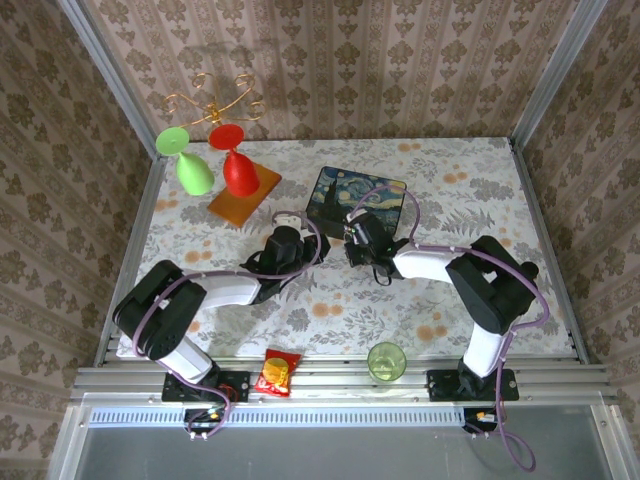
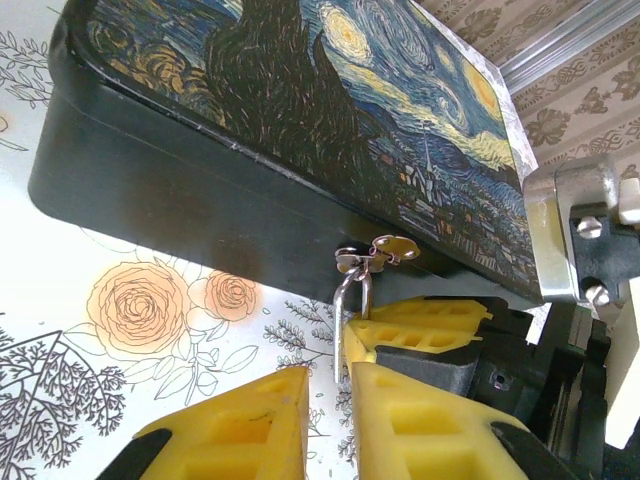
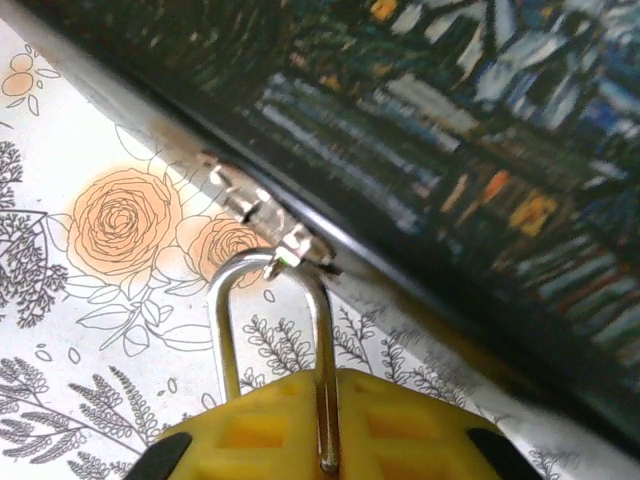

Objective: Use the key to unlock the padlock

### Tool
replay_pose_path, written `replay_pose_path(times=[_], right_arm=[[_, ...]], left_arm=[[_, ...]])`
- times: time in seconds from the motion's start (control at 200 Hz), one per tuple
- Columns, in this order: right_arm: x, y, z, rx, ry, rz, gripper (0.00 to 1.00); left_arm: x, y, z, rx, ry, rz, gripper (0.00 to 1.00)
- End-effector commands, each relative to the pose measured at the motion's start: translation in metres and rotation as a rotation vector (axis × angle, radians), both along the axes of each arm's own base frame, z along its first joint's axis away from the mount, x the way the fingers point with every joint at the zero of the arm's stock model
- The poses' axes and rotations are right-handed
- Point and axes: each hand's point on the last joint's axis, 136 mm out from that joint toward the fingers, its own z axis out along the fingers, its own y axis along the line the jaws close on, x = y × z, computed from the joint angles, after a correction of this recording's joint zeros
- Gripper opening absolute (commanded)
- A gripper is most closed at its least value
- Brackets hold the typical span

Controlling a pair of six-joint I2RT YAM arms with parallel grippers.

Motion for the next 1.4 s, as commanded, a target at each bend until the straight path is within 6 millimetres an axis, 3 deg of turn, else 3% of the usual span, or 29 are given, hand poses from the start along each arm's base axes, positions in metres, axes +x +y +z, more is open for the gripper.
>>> replay_pose_path(times=[0.0,0.225,0.35,0.53,0.65,0.82,0.945,1.23,1.395], right_arm=[[-0.001,-0.001,0.003,0.025,-0.014,-0.030,0.09],[-0.009,-0.013,-0.008,0.042,0.021,-0.097,0.04],[-0.014,-0.016,-0.007,0.156,0.036,-0.156,0.02],[-0.022,-0.018,-0.011,0.254,0.093,-0.246,0.02],[-0.025,-0.023,-0.015,0.329,0.111,-0.338,0.00],[-0.021,-0.026,-0.024,0.487,0.116,-0.503,0.00],[-0.017,-0.030,-0.033,0.577,0.113,-0.625,0.00],[-0.010,-0.035,-0.034,0.749,0.053,-0.835,0.00],[-0.004,-0.046,-0.023,0.808,-0.026,-0.924,0.00]], left_arm=[[0.002,0.006,0.011,0.036,-0.041,-0.003,0.19],[0.016,0.000,0.034,0.128,-0.113,-0.043,0.20],[0.036,-0.018,0.060,0.266,-0.198,-0.118,0.21],[0.064,-0.054,0.064,0.406,-0.258,-0.256,0.25],[0.083,-0.074,0.035,0.475,-0.194,-0.318,0.24],[0.093,-0.077,-0.005,0.549,-0.116,-0.333,0.19],[0.091,-0.062,-0.024,0.623,-0.086,-0.319,0.15],[0.077,-0.035,-0.063,0.616,-0.009,-0.284,0.09],[0.072,-0.023,-0.076,0.594,0.011,-0.273,0.07]])
